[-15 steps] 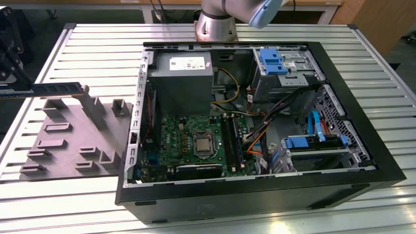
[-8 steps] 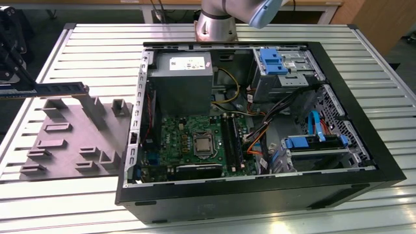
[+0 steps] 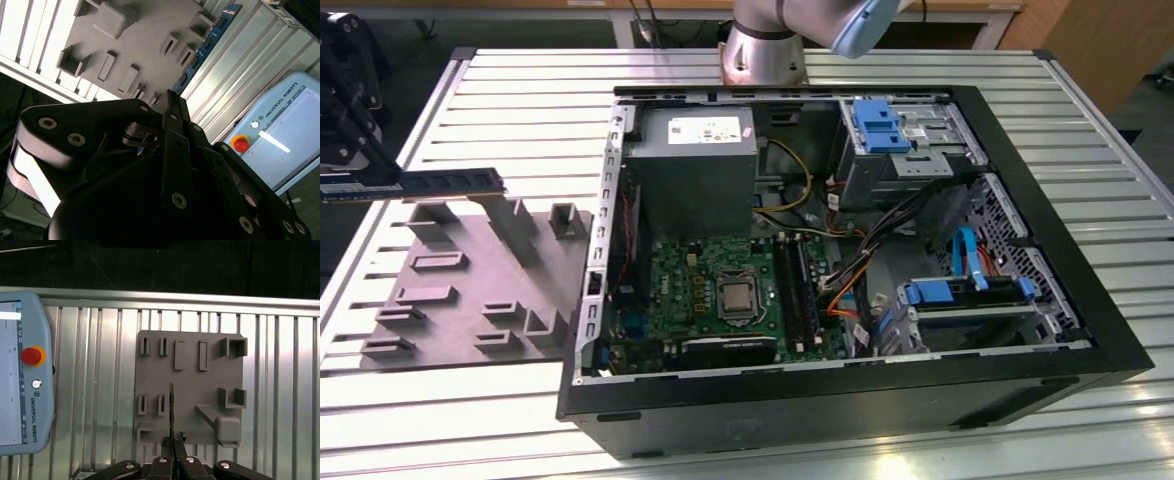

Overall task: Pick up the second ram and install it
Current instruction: 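Pick up the second ram and move it above second insertion slot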

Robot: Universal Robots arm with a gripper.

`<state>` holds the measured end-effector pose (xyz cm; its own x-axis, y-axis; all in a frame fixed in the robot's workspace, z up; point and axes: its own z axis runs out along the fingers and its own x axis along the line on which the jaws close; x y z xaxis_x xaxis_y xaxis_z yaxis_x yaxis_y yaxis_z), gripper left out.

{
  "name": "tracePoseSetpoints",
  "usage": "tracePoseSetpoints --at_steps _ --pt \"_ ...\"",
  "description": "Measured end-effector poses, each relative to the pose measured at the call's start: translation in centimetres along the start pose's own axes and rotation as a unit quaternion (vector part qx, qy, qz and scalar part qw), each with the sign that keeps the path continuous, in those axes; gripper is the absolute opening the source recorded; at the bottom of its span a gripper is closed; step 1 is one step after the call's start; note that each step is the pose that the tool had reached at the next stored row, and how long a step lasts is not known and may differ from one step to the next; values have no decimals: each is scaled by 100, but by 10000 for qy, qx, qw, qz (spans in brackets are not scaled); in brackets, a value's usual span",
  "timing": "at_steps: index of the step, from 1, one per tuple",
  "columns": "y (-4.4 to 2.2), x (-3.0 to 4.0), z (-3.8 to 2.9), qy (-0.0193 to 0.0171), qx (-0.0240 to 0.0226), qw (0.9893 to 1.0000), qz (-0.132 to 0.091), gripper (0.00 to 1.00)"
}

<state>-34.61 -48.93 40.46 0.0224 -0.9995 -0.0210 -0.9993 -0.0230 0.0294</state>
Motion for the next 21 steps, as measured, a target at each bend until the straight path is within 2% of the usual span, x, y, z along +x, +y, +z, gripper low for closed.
tracePoseSetpoints --at_steps 21 --pt "-131 3 -4 0 0 10000 0 12"
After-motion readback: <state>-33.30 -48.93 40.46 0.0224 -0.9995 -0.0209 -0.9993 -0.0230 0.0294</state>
